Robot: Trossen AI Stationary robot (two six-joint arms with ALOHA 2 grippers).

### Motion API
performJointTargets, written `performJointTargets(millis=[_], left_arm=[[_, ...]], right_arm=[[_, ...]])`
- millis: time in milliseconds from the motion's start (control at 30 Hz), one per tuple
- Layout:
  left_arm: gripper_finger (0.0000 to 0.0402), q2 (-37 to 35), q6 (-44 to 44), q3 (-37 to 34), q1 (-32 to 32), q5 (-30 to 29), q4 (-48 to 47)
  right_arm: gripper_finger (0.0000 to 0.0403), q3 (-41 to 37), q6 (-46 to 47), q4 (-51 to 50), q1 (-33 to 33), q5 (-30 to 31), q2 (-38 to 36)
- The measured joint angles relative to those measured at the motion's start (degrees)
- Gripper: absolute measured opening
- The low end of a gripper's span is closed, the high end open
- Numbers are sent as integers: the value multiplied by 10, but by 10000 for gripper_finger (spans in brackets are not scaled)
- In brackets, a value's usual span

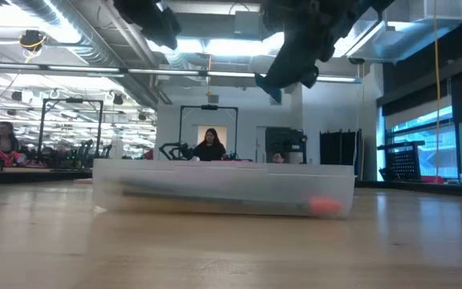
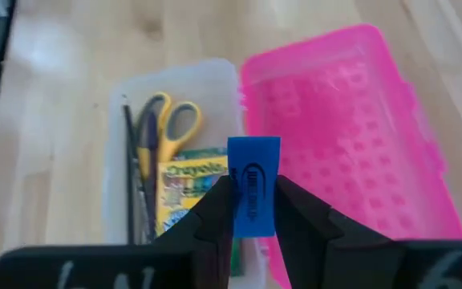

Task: Pack school essentials
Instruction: Put the blue eraser into the pink supply box

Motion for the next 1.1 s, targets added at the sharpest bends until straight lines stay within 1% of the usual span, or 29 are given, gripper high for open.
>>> performJointTargets(millis=[200,467,533,700,800,967,1100], left_arm=[[119,0,-1,0,-32,0,13],[119,0,-1,0,-80,0,15],[119,0,-1,0,-92,0,16],[119,0,-26,0,-125,-2,15],[119,0,-28,0,-142,-2,15],[119,0,-41,0,-166,-5,15],[119,0,-45,0,-184,-27,15]], right_arm=[[82,0,-1,48,12,-40,15],[82,0,20,67,53,-41,37],[82,0,41,70,67,-41,49],[82,0,63,71,100,-41,80],[82,0,89,83,110,-43,94],[82,0,91,87,121,-42,103],[82,0,90,89,125,-13,105]])
